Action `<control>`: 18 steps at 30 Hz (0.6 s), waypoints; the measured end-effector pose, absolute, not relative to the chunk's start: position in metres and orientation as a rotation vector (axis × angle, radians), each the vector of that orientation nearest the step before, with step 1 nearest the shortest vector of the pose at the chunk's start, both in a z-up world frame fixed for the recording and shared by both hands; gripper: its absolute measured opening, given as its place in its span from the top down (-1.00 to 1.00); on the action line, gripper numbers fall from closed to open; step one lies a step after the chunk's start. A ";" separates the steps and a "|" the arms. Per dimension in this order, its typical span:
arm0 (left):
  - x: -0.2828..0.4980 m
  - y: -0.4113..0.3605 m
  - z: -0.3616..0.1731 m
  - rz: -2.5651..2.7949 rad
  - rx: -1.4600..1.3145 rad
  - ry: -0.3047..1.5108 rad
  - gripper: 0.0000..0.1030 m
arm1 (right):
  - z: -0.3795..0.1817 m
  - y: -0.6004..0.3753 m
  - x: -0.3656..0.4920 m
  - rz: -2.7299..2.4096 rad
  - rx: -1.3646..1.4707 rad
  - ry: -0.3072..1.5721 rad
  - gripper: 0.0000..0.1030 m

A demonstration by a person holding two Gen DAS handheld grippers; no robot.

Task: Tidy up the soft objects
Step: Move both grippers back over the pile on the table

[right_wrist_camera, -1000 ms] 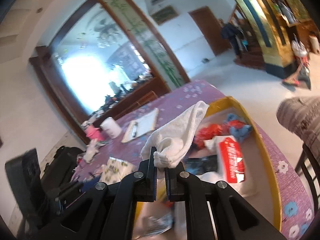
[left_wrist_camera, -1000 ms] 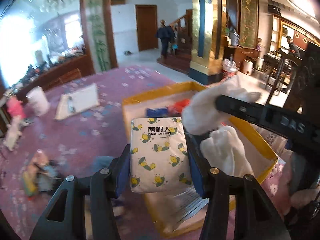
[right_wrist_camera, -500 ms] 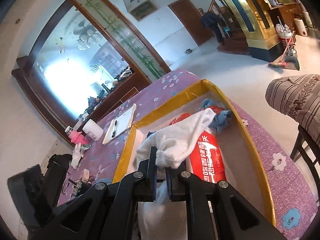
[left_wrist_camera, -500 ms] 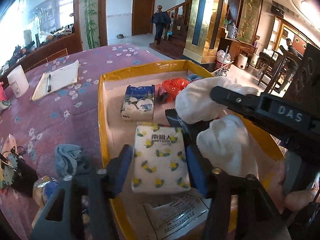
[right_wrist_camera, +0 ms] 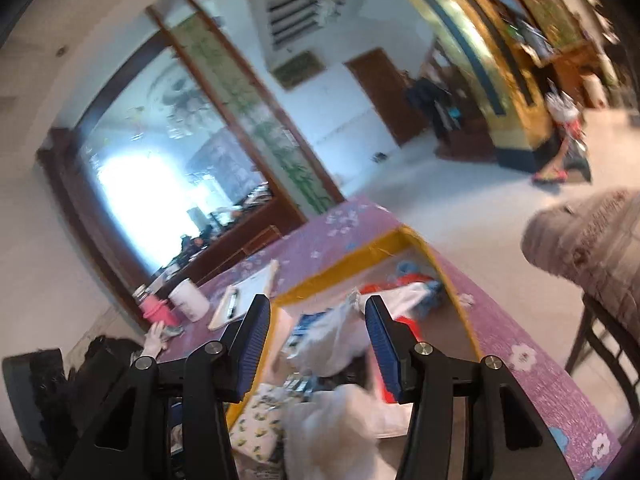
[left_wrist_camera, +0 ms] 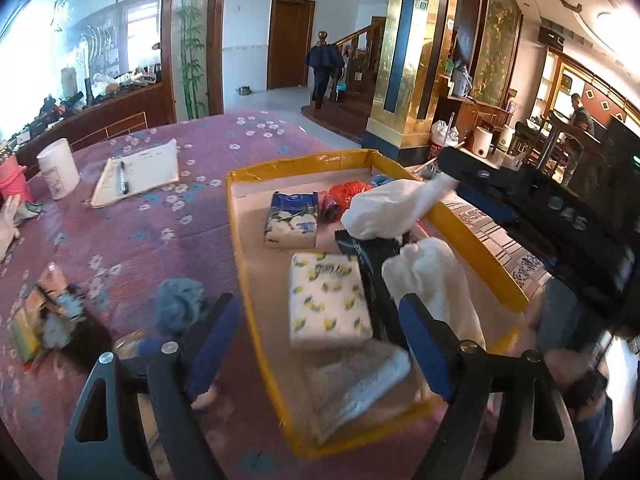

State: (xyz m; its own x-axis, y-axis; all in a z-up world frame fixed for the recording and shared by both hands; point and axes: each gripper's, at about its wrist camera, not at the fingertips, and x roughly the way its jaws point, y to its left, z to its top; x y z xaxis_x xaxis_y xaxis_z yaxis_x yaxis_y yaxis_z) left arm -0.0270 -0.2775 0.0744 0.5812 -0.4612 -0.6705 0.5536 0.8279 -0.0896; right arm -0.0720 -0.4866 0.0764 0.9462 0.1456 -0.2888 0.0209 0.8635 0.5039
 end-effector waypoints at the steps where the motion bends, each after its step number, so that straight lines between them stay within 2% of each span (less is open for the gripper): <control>1: -0.030 -0.272 0.076 -0.593 0.133 0.737 -0.58 | 0.078 -0.480 -0.073 0.081 0.508 0.332 -0.03; 11: -0.054 -0.140 0.065 -0.457 0.030 0.770 -0.60 | 0.082 -0.352 -0.083 0.427 0.359 0.542 -0.12; 18: -0.052 -0.059 0.044 -0.357 -0.085 0.822 -0.60 | 0.058 -0.280 -0.044 0.448 0.187 0.782 -0.14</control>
